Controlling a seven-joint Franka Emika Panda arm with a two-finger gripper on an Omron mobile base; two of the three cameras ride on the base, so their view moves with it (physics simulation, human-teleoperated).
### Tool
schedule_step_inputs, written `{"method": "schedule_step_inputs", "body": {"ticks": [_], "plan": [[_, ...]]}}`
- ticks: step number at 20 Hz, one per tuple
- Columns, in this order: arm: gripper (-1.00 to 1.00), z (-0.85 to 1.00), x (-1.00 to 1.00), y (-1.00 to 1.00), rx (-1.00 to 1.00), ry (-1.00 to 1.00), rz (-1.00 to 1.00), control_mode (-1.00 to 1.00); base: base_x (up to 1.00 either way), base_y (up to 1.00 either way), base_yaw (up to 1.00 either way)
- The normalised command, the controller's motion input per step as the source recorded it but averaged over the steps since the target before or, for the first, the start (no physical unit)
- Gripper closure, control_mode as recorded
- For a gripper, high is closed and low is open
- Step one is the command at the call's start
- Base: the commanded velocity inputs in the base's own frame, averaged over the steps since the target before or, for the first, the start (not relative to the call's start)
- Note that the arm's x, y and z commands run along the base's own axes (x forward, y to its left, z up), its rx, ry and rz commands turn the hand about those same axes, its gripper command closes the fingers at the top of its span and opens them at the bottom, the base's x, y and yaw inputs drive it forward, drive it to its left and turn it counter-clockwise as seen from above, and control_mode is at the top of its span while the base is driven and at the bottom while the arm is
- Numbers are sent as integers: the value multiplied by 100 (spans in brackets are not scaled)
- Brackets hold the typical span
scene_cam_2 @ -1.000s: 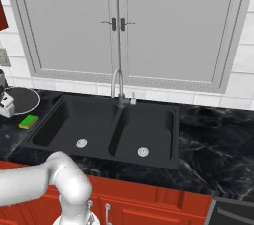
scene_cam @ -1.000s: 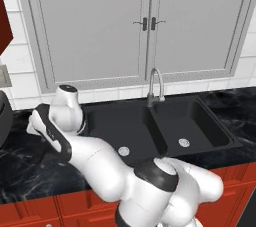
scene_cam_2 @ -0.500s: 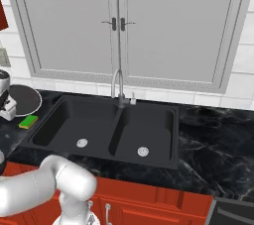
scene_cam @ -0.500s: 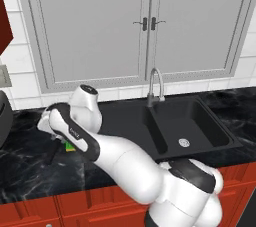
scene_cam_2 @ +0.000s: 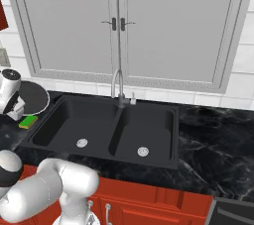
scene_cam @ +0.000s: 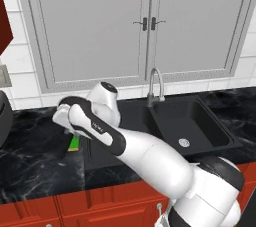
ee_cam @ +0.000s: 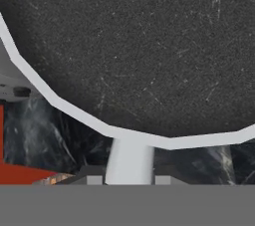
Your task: Pick the pan and sponge and place them into the sink. Then turn on the water.
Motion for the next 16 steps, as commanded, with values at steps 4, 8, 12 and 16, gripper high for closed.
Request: {"method": "schedule_step_inputs", "body": {"ticks": [4,8,12,16], "plan": [[100,18,0,-33,0,0,-10,-100,0,0,0],[100,3,0,-29,0,1,-13,-100,0,0,0],[100,0,0,-27,-1,4,-15,-100,0,0,0],[100,0,0,-29,0,5,-15,-100,0,0,0]]}}
